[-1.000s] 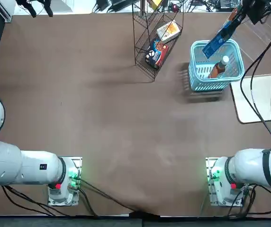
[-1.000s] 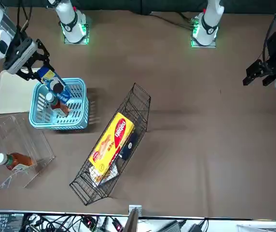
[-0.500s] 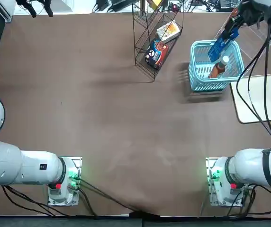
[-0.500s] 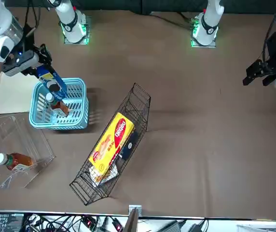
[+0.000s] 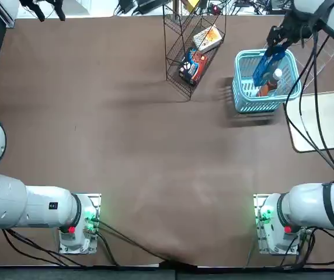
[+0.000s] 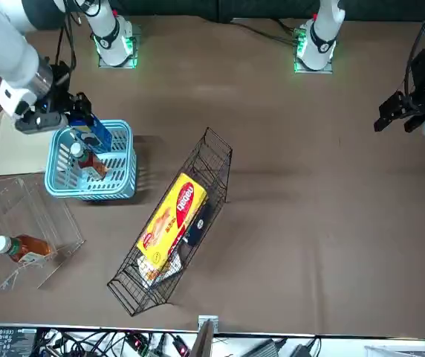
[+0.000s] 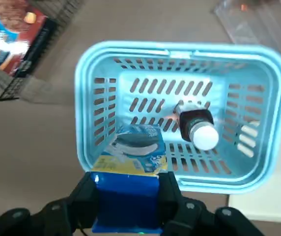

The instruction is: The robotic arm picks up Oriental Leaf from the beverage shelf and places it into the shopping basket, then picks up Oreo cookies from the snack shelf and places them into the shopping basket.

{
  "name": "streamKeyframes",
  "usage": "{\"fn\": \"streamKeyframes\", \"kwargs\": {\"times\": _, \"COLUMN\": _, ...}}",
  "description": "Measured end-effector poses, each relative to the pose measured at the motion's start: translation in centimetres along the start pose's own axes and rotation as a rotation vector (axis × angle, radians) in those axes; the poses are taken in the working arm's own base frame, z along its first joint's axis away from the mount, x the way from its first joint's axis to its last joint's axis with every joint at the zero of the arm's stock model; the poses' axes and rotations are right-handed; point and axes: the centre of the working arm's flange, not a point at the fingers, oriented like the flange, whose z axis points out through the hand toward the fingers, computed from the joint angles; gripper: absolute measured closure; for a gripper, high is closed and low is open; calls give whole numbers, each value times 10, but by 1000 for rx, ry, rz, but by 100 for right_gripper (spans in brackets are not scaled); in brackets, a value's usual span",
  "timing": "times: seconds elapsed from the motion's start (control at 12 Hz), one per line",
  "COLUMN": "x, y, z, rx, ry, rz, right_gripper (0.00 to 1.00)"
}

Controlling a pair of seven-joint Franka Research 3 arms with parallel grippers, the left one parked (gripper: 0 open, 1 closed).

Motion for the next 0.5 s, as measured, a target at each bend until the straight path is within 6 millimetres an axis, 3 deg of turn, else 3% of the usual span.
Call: {"fn": "streamKeyframes", "kwargs": {"times": 0.5, "x": 32, "y": 7, "z": 58, "rx": 14, "ry": -37, "rz": 118, "right_gripper": 40}}
